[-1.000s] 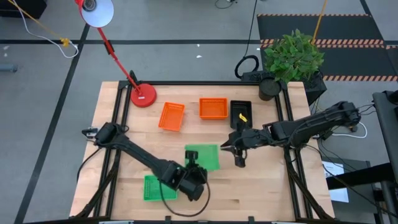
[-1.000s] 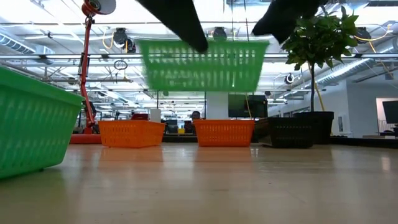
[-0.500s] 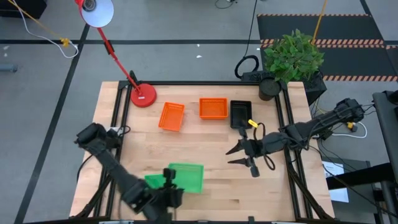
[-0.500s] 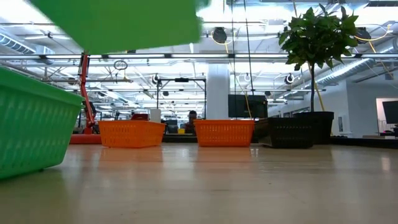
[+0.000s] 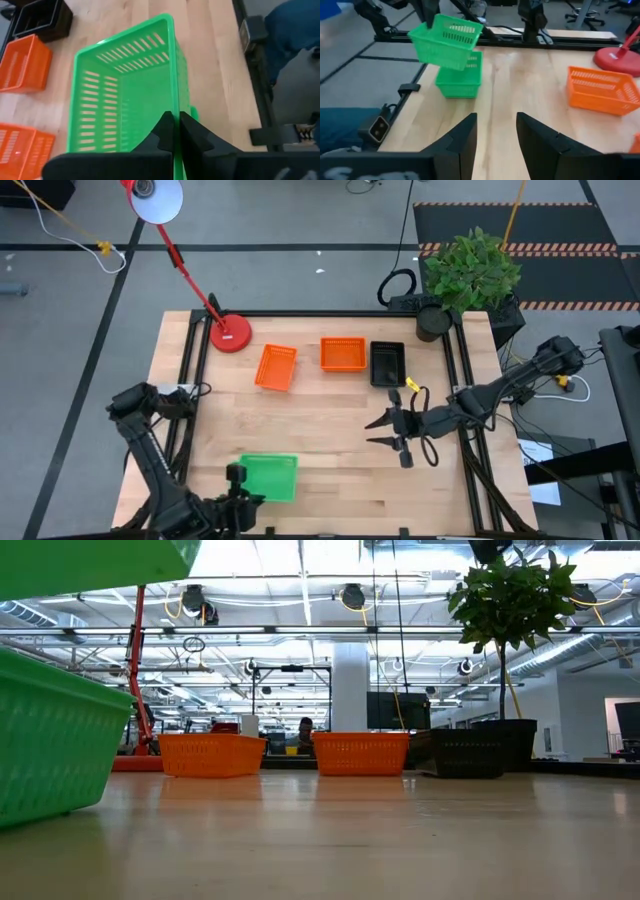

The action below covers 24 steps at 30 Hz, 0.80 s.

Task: Stack baskets by color
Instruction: Stack the right green basket on top of the green basket

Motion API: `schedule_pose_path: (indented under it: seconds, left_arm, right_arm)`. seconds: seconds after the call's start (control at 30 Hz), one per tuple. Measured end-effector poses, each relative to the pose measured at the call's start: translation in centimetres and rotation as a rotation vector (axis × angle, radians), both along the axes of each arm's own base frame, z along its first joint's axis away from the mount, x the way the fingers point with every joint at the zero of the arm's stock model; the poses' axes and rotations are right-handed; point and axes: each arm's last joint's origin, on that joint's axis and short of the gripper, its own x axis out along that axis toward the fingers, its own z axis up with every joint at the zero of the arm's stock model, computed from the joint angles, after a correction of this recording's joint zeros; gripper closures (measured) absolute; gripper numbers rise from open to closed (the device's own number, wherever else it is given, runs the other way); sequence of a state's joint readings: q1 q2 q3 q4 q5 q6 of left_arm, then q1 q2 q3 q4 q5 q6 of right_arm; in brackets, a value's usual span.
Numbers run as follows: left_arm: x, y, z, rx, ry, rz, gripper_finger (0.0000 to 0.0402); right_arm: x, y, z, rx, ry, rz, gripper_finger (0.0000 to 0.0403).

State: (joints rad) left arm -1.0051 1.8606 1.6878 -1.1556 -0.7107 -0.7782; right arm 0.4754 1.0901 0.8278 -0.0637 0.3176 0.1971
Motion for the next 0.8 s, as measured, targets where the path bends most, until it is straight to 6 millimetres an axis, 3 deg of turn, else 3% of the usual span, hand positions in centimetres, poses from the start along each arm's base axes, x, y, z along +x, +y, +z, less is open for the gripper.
schedule_pose_path:
  seconds: [0.33,0.8]
  left_arm:
    - [-1.2,0.0,-0.2,0.023,0.026,0.022,0.0394]
    - [-2.3,-1.5,-1.5,0.012,0.015,0.036,0.0388]
  right_arm:
    - [-0.2,0.6,-1.6,0.078,-0.132,0.022,0.0273]
    - [-0.5,0.1,-3.0,0.002,-0.116,-0.044,0.0273]
